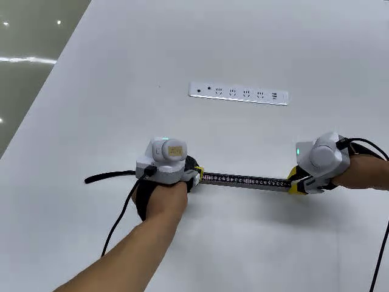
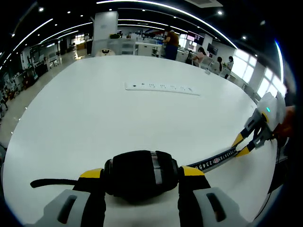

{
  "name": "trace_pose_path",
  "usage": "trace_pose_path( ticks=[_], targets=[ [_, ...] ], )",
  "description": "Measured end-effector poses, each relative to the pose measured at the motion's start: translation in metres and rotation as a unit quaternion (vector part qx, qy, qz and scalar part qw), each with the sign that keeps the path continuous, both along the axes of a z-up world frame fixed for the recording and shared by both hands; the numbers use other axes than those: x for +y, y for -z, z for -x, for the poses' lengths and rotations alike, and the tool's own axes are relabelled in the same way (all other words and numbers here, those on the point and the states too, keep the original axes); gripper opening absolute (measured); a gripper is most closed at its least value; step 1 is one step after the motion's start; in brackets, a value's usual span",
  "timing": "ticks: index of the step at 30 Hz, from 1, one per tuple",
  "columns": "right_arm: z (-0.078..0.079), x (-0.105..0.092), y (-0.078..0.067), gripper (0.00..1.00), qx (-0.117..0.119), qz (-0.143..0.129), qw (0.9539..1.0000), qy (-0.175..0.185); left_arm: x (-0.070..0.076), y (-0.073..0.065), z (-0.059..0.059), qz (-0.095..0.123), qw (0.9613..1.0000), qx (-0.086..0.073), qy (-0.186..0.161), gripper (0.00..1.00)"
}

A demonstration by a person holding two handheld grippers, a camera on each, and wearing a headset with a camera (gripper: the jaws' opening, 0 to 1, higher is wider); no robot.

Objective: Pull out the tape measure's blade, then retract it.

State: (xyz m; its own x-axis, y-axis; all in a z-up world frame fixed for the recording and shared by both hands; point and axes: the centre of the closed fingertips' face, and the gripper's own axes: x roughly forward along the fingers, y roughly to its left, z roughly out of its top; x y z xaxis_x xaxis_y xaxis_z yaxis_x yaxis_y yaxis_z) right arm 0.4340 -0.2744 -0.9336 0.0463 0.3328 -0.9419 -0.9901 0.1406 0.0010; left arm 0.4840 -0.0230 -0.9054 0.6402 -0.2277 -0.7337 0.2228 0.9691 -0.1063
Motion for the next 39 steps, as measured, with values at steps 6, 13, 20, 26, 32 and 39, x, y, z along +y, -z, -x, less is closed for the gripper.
trace_pose_path(
  ticks=[6, 13, 20, 26, 32, 39],
  targets=[
    [-0.002, 0.002, 0.003, 0.15, 0.000, -0.001, 1.0000, -0.001, 0.000, 0.000, 0.000, 0.002, 1.0000, -0.001, 0.001, 0.59],
    [-0.003, 0.007, 0.001, 0.15, 0.000, -0.004, 1.0000, -0.001, -0.001, 0.000, 0.000, 0.002, 1.0000, -0.002, 0.002, 0.59],
    [-0.006, 0.011, 0.002, 0.15, 0.000, -0.009, 1.0000, -0.001, -0.001, 0.000, 0.000, 0.002, 1.0000, -0.001, 0.003, 0.59],
    [-0.008, 0.016, 0.002, 0.15, -0.001, -0.012, 0.9999, -0.005, -0.001, 0.000, 0.000, 0.003, 1.0000, -0.001, 0.003, 0.59],
    [-0.007, 0.023, 0.001, 0.15, -0.003, -0.013, 0.9999, -0.006, -0.001, 0.000, 0.000, 0.003, 1.0000, -0.002, 0.003, 0.59],
    [-0.009, 0.029, 0.002, 0.15, -0.004, -0.014, 0.9999, -0.007, -0.001, 0.000, 0.001, 0.002, 1.0000, -0.003, 0.003, 0.59]
  ],
)
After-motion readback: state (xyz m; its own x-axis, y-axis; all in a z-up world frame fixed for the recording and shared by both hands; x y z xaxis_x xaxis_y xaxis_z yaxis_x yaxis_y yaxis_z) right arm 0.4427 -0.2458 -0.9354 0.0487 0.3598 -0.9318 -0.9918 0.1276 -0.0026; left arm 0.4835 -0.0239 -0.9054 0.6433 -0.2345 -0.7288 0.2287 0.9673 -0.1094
